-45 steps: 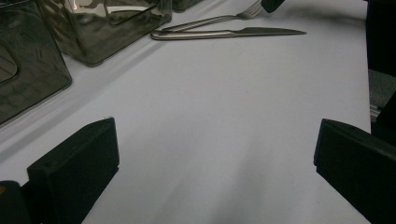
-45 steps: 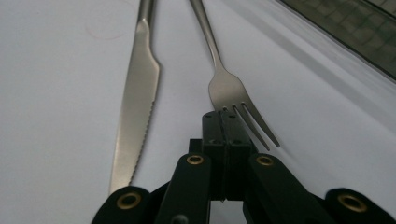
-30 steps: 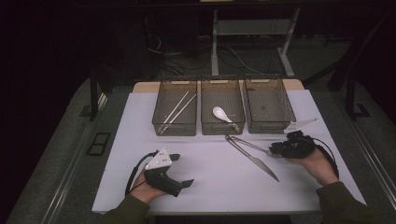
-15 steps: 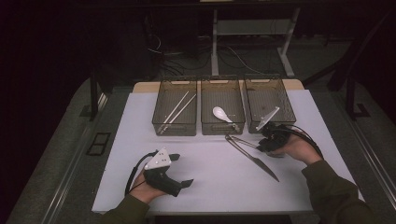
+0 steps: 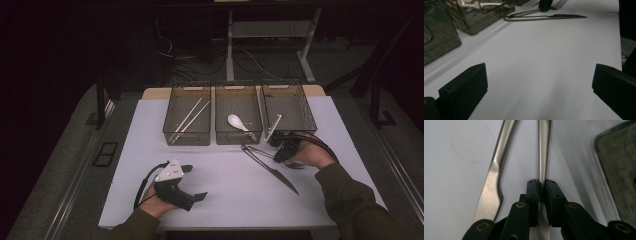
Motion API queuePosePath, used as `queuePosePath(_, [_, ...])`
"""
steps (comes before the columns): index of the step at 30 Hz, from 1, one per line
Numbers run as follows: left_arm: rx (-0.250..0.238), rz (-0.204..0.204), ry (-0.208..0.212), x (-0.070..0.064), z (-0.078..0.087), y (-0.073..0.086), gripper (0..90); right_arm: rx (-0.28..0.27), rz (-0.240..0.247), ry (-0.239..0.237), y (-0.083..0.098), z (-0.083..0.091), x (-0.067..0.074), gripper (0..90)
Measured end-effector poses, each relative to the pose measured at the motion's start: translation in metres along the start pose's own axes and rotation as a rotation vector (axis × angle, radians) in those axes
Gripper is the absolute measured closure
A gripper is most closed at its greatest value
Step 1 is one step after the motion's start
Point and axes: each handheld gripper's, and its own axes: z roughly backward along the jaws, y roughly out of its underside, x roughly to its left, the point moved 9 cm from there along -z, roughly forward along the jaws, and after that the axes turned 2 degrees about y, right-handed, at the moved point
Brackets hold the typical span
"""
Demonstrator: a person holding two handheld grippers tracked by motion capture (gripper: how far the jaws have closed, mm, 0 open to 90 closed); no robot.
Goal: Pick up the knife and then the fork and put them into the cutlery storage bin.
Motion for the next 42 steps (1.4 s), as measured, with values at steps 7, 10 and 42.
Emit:
queuePosePath(7, [0.000,0.003,0.000,0.000,0.000,0.000,0.0,0.031,-0.002,0.013,-0.001,0.000,-0.001,84.5])
queuePosePath(10, [0.000,0.001,0.000,0.000,0.000,0.000,0.0,0.032,-0.008,0.019,0.000,0.000,-0.002,84.7])
queuePosePath(42, [0.014,0.001,-0.005,0.005,0.001,0.004,0.0,-0.335,-0.152,-0.042,0.024,0.060,0.003,84.9])
